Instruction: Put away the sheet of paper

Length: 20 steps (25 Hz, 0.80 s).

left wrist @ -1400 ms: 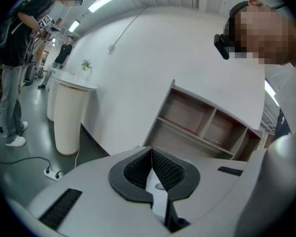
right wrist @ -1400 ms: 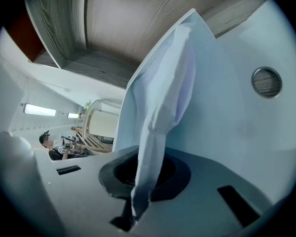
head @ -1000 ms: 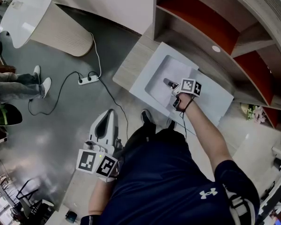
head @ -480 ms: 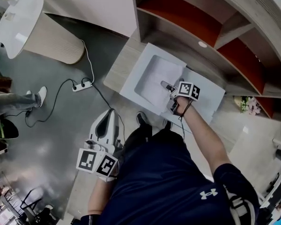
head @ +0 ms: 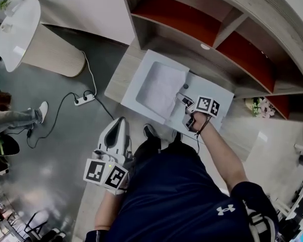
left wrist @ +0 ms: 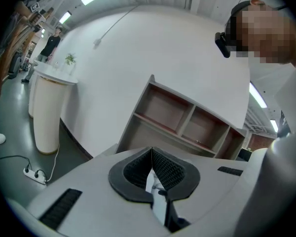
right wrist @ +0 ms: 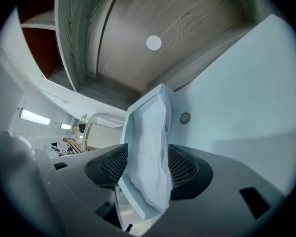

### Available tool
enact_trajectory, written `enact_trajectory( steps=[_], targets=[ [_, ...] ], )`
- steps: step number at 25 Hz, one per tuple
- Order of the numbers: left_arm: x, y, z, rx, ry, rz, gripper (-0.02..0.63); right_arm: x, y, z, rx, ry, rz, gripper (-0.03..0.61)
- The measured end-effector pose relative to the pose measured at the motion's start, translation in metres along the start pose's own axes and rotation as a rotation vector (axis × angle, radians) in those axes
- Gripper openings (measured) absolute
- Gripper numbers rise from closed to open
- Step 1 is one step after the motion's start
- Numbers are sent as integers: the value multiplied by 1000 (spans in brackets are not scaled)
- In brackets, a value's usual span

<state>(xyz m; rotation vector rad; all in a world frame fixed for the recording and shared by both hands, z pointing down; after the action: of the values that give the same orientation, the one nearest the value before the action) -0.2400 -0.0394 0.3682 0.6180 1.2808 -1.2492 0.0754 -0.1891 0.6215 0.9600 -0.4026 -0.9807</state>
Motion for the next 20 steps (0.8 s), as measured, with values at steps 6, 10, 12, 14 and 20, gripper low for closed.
enact_trajectory(
  steps=[6, 10, 12, 14, 20],
  targets=[
    [1, 23, 15, -46, 13, 14, 15, 9, -40, -68, 99, 107, -133, 224],
    [4, 38, 23, -75, 27, 29, 15, 15, -64, -112, 122, 186, -243, 129],
    [5, 45, 25, -85, 35, 38, 15, 16, -77, -131, 140, 222, -298, 109],
    [7, 51, 26, -90, 43, 46, 15, 18, -91, -147, 161, 255, -356, 103],
    [15, 70, 27, -101, 68, 68, 15, 16, -127, -187, 214, 320, -507, 95]
  ],
)
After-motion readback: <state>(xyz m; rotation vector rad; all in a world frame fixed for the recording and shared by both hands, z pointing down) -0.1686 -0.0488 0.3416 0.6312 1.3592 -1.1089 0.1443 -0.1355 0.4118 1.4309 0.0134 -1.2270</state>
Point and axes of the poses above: the fingertips, and each gripper's own axes: z forward along the fingers, y to its right, x out of its top, the point moved 10 cm from there along -z, backward along the fingers, and after that the axes turned 9 degrees about z, right-handed, at the moved point
